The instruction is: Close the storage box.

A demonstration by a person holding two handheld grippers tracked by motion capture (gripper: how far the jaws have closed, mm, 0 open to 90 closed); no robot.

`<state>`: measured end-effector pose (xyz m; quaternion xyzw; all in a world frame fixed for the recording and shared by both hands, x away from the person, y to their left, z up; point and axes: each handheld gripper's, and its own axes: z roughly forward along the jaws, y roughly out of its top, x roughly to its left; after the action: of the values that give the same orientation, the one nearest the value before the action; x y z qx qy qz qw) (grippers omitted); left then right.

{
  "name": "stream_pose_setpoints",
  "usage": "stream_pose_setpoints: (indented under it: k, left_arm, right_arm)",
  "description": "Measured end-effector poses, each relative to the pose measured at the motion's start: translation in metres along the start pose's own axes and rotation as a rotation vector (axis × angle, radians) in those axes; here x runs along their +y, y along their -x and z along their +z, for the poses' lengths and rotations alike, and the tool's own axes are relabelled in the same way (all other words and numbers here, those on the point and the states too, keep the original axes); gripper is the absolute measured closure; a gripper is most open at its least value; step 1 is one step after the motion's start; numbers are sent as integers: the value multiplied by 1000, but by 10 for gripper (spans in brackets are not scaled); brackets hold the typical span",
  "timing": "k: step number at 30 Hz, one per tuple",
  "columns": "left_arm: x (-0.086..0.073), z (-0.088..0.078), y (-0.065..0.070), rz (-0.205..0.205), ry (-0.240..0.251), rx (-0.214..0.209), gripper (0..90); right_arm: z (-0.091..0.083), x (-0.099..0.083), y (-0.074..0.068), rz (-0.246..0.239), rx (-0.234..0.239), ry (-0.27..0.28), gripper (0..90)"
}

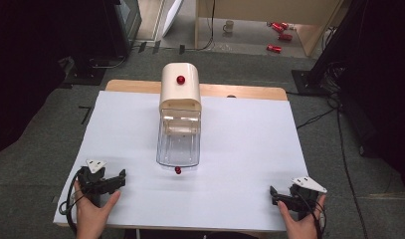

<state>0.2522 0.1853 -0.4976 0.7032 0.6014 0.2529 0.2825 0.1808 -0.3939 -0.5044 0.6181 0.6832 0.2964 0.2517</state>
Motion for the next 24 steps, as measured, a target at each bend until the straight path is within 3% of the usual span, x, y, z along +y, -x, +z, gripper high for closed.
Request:
stream_pose_setpoints:
  k: [6, 7, 8, 9, 11, 15, 17, 24]
  left_arm:
    - [0, 0, 0, 1, 0, 1, 72]
    - [0, 0, 0, 1, 0, 1, 72]
    - [0, 0, 0, 1, 0, 1, 72]
    - [0, 0, 0, 1, 0, 0, 72]
    - [0, 0, 0, 1, 0, 1, 72]
    - [0, 0, 0, 2, 1, 2, 72]
    - [0, 0, 0, 2, 1, 2, 72]
    - [0, 0, 0, 2, 1, 3, 72]
  right_arm:
    - [0, 0, 0, -2, -1, -2, 7]
    - [-5, -1, -3, 35, -3, 10, 79]
    - [-5, -1, -3, 35, -3, 10, 79]
    - [-9, -1, -5, 81, -5, 26, 129]
    - [-11, 0, -8, 88, 8, 32, 131]
    - [-12, 3, -18, 69, 36, 35, 137]
    - [-14, 7, -31, 44, 60, 41, 142]
    - [-18, 21, -55, 14, 83, 73, 152]
